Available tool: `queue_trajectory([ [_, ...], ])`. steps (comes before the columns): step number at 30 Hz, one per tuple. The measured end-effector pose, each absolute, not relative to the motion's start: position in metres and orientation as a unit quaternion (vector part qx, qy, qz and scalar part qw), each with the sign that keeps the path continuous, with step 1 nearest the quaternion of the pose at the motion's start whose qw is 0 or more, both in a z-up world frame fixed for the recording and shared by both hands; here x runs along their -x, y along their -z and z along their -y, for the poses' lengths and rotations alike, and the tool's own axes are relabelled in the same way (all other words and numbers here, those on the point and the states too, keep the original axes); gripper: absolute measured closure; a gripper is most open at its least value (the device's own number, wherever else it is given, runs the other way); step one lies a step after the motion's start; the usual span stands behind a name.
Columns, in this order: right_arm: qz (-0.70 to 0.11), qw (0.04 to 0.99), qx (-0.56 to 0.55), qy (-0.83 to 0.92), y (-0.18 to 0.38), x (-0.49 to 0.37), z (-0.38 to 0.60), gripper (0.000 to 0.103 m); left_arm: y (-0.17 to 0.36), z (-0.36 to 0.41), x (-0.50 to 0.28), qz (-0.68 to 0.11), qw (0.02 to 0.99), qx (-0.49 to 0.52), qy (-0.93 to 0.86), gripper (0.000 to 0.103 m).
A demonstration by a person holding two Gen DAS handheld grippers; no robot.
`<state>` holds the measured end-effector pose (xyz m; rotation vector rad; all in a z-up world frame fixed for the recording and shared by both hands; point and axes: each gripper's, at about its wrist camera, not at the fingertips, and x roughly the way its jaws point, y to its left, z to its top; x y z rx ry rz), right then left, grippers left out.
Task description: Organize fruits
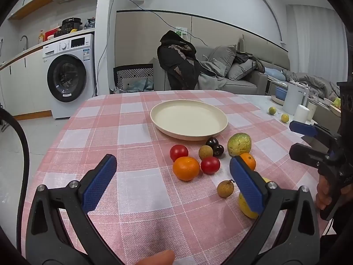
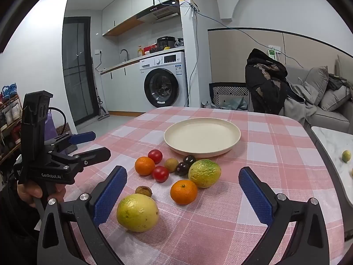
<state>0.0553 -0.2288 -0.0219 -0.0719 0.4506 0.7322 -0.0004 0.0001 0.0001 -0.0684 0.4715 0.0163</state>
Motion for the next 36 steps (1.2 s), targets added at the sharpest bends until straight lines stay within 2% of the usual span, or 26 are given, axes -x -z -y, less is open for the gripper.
queue_trajectory([
  [36, -0.218, 0.909, 0.04, -0.353, 0.021, -0.055, 0.228, 0.0, -0.002, 0.015, 0.005, -0.228, 0.973, 0.019, -0.005, 0.001],
])
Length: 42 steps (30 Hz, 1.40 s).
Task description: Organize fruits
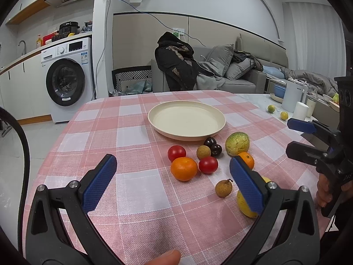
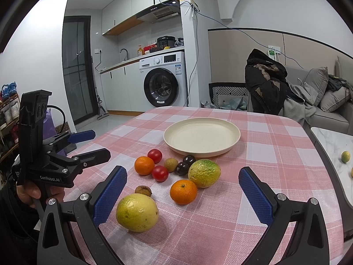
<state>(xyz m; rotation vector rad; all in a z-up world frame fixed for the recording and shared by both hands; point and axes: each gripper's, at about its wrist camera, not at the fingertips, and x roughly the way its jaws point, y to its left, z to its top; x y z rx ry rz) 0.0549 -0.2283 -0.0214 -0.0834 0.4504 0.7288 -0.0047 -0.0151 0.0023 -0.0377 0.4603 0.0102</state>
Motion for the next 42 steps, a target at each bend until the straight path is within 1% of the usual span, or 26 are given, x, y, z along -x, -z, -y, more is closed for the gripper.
queue_trajectory([
  [30, -0.224, 0.911, 0.044, -0.344, 0.024, -0.057, 0.227, 0.0, -0.001, 0.011, 0.0, -0.23, 0.973, 0.021, -0.007, 0.001],
  [42, -0.254, 0.91, 0.037, -0.325, 0.026, -0.068, 0.227, 0.0, 0.001, 0.01, -0.001, -0.232, 0.972, 0.022, -0.005, 0.001],
])
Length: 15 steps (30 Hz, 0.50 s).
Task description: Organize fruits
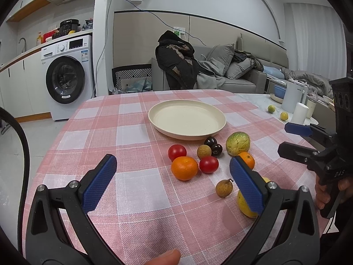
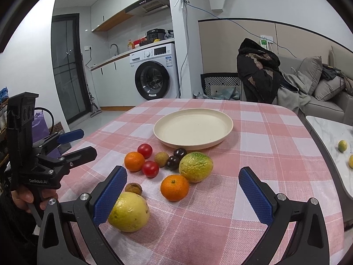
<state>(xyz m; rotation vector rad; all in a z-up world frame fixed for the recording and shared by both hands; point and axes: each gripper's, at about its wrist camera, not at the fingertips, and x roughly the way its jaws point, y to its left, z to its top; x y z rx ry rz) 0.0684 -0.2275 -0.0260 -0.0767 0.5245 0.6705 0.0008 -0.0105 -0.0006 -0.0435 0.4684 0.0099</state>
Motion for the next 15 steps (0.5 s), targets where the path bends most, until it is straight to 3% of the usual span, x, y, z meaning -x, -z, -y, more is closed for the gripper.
queue_trajectory([
  [15, -0.258, 0.912, 0.066, -0.313, 0.0258, -0.0662, 0.2177, 0.0, 0.0066, 0.0056, -0.0035, -0.237, 0.971, 0.028, -0.005, 0.001],
])
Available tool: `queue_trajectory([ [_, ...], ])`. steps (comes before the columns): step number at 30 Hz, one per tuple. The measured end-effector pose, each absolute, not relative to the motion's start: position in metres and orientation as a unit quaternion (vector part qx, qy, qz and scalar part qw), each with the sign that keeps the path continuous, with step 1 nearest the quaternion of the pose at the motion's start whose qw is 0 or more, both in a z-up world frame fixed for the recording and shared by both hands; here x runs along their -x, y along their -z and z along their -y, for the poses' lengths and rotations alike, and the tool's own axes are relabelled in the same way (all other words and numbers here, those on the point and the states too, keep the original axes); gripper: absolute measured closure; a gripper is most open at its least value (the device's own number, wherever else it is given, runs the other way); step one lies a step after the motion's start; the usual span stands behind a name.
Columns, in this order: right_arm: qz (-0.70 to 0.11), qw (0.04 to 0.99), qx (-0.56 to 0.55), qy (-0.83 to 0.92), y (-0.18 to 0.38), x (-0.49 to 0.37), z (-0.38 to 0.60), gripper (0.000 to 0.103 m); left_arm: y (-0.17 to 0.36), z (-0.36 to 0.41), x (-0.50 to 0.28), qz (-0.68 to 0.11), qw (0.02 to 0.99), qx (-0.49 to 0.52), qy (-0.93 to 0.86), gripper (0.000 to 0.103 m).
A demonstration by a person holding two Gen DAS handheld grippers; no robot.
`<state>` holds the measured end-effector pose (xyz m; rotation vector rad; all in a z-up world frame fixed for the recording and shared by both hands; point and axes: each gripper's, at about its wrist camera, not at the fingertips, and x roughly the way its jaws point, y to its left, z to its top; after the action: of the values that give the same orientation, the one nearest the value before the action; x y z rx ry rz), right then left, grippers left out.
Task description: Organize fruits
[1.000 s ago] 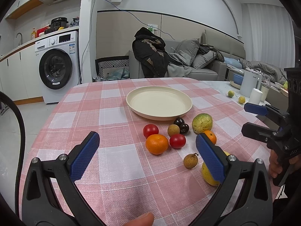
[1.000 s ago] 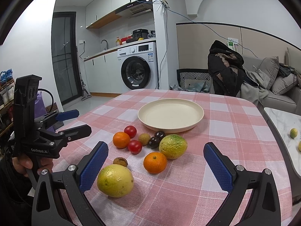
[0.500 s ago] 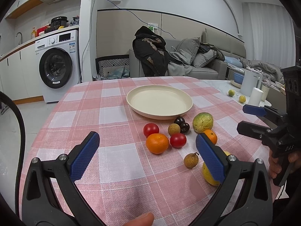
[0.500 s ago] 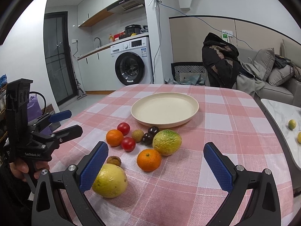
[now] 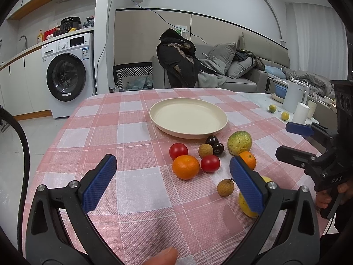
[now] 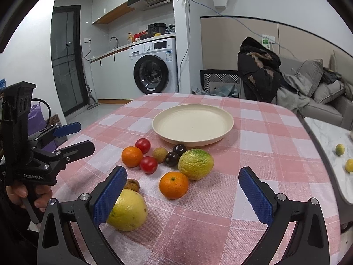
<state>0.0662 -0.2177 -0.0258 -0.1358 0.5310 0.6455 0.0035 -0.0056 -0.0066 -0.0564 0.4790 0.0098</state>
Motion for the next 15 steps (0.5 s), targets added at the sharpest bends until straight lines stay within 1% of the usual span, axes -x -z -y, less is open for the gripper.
queue_trajectory([
  [7, -0.263, 0.912, 0.069, -0.308, 0.021, -0.066, 0.22, 0.0, 0.007, 0.001, -0.003, -0.243, 0.969, 0.034, -0.011, 0.001],
  [15, -0.284, 0.905, 0.089, -0.304, 0.028, -0.068, 0.216, 0.0, 0.007, 0.021, -0.005, -0.265, 0.964, 0.017, 0.016, 0.001],
])
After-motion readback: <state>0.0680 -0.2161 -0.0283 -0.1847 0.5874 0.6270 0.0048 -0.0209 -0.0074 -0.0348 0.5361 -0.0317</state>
